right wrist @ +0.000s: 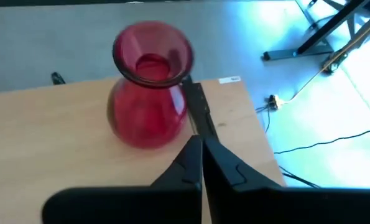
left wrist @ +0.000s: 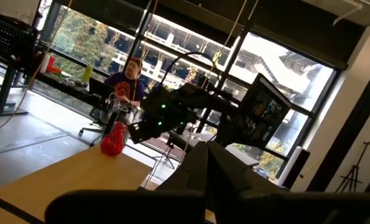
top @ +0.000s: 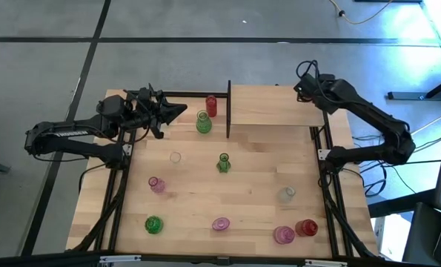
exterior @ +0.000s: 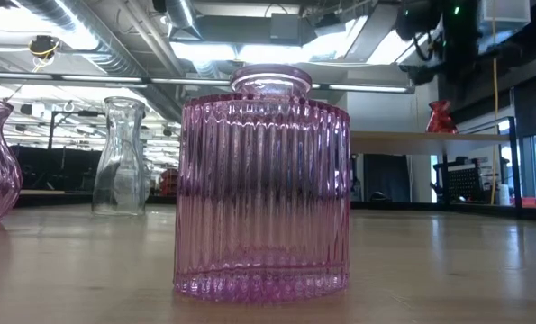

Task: Sort vases onto shelf
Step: Put the middle left transparent vase on the shelf

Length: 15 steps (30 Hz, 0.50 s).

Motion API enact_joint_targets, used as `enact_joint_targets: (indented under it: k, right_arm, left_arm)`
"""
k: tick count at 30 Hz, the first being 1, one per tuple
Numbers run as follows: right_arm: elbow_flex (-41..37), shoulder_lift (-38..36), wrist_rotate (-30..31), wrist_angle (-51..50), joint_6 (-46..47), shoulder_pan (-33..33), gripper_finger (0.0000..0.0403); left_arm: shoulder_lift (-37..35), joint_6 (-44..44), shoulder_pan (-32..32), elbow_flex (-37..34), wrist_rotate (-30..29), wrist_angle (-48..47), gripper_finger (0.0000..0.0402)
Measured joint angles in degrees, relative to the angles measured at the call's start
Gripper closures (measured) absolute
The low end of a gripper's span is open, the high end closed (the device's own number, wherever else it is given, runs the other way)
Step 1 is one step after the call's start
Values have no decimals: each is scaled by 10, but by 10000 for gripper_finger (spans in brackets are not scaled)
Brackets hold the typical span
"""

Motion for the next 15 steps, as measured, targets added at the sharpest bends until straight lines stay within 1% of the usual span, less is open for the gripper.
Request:
enact_joint_targets:
  k: [2,4,8,10,12,15]
  right_arm:
    - [30,-5,3,-35,20,16,403]
    - [59,-11,11,-61,41,47,403]
    - [123,-29,48,-51,48,136,403]
    - [150,-37,64,-7,7,193,403]
    - [162,-43,67,72,-63,250,403]
    - [163,-44,26,216,-178,327,403]
  left_arm:
    - [0,9,0,0,0,0,401]
    - [0,15,0,0,0,0,401]
    - [0,27,0,0,0,0,401]
    - [0,29,0,0,-2,0,401]
    - [0,29,0,0,-2,-1,401]
    - [0,29,1,0,-1,-3,401]
